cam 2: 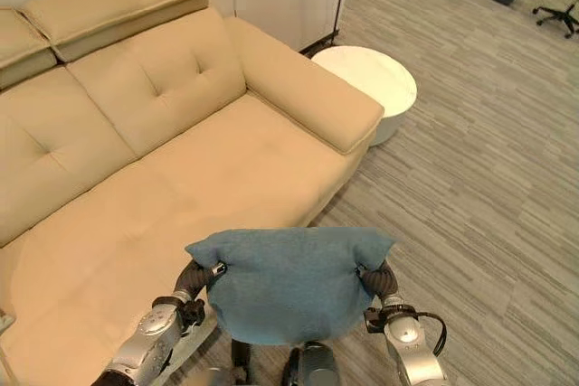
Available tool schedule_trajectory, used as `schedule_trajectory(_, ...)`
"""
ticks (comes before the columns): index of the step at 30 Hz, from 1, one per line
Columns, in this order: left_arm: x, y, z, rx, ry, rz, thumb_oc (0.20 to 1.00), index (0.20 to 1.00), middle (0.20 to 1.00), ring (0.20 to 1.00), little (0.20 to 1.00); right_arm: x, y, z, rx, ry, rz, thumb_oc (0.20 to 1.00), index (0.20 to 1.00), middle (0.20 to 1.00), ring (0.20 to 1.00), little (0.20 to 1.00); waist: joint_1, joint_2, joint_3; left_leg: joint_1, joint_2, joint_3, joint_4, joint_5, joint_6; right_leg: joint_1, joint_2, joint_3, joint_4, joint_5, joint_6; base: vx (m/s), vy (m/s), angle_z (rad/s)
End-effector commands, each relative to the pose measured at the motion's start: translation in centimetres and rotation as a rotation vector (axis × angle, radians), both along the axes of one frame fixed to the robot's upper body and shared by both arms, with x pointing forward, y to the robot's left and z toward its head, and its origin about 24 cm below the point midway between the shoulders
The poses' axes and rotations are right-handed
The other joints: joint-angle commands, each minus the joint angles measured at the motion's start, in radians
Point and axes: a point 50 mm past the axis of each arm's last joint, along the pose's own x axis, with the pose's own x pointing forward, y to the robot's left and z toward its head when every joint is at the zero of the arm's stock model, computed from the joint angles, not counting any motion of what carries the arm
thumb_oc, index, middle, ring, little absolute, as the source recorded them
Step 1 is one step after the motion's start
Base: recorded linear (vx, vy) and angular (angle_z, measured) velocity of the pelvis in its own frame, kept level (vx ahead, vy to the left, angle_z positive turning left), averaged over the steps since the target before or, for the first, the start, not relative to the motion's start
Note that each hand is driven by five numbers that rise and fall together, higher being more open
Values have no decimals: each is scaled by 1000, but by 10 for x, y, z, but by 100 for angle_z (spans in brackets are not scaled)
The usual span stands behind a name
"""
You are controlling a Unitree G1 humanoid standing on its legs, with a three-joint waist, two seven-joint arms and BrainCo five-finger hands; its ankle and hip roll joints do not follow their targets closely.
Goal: Pick up all the scattered cushions and arrange them neatly on the sofa.
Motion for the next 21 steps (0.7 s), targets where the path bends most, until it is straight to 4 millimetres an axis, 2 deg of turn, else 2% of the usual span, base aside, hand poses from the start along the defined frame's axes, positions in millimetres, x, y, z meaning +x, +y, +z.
schedule_trajectory(1, 17, -25, 36, -82, -204, -122, 200, 200, 200, 200, 200, 29, 1, 39, 43, -224, 2, 200, 200, 200, 200, 200, 28, 14, -22, 22, 62, 99, 52, -183, -72, 102, 107, 83, -470, 174, 5, 352, -148, 73)
schedule_trajectory(3, 22, -34, 41, -87, -233, -177, 200, 200, 200, 200, 200, 27, 0, 40, 47, -224, 7, 200, 200, 200, 200, 200, 1, 13, -22, 40, 59, 68, 48, -203, -80, 98, 128, 194, -492, 182, 2, 387, -199, 82)
schedule_trajectory(4, 19, -37, 39, -99, -225, -195, 200, 200, 200, 200, 200, 24, -2, 36, 54, -206, 1, 200, 200, 200, 200, 200, 3, 11, -25, 44, 53, 54, 63, -214, -78, 108, 128, 218, -493, 195, -5, 501, -284, 124)
schedule_trajectory(6, 17, -39, 38, -110, -221, -212, 200, 200, 200, 200, 200, 22, -6, 33, 47, -195, 1, 200, 200, 200, 200, 200, -1, 15, -29, 50, 58, 35, 108, -243, -89, 121, 135, 206, -465, 198, -17, 427, -278, 128)
schedule_trajectory(8, 13, -43, 35, -138, -205, -235, 200, 200, 200, 200, 200, 18, -11, 31, 42, -179, 6, 200, 200, 200, 200, 200, -10, 16, -23, 16, 63, 20, 228, -271, -100, 145, 138, 197, -454, 182, -35, 298, -227, 87)
schedule_trajectory(9, 13, -46, 35, -157, -199, -243, 200, 200, 200, 200, 200, 19, -13, 33, 43, -186, 1, 200, 200, 200, 200, 200, -11, 15, -18, -20, 71, 26, 309, -265, -110, 159, 138, 181, -454, 174, -46, 180, -154, 74)
schedule_trajectory(10, 13, -46, 35, -157, -199, -243, 200, 200, 200, 200, 200, 19, -14, 33, 43, -187, 1, 200, 200, 200, 200, 200, -15, 17, -19, -30, 73, 21, 323, -271, -111, 158, 139, 177, -454, 173, -47, 230, -226, 82)
schedule_trajectory(11, 13, -48, 36, -176, -200, -244, 200, 200, 200, 200, 200, 19, -17, 34, 43, -187, -10, 200, 200, 200, 200, 200, -18, 13, -17, -74, 109, 82, 413, -254, -106, 191, 137, 141, -465, 159, -67, 188, -186, 69)
schedule_trajectory(12, 13, -48, 36, -177, -198, -250, 200, 200, 200, 200, 200, 20, -16, 35, 43, -193, -8, 200, 200, 200, 200, 200, -16, 12, -14, -92, 120, 94, 444, -253, -104, 206, 140, 132, -476, 157, -72, 253, -230, 96)
schedule_trajectory(14, 13, -47, 36, -180, -202, -244, 200, 200, 200, 200, 200, 21, -16, 36, 48, -196, -5, 200, 200, 200, 200, 200, -19, 7, -21, -82, 131, 121, 411, -254, -100, 217, 138, 120, -488, 159, -73, 139, -93, 50)
schedule_trajectory(16, 14, -46, 37, -175, -208, -241, 200, 200, 200, 200, 200, 22, -20, 38, 47, -206, -23, 200, 200, 200, 200, 200, -23, -9, -40, -74, 143, 174, 304, -235, -102, 240, 130, 87, -518, 155, -74, 150, -75, 35)
schedule_trajectory(17, 15, -45, 38, -173, -213, -232, 200, 200, 200, 200, 200, 21, -21, 38, 48, -204, -30, 200, 200, 200, 200, 200, -25, -16, -45, -74, 148, 185, 253, -200, -113, 244, 129, 71, -522, 150, -77, 83, -21, 53)
schedule_trajectory(20, 16, -40, 42, -169, -228, -197, 200, 200, 200, 200, 200, 20, -27, 38, 31, -204, -48, 200, 200, 200, 200, 200, -19, -20, -53, -65, 149, 167, 168, -150, -130, 260, 135, 46, -511, 130, -80, 112, 63, 22)
schedule_trajectory(21, 17, -37, 43, -176, -236, -176, 200, 200, 200, 200, 200, 19, -29, 38, 29, -200, -55, 200, 200, 200, 200, 200, -23, -16, -62, -34, 163, 210, 119, -148, -132, 264, 134, 28, -497, 118, -81, 107, 124, 2)
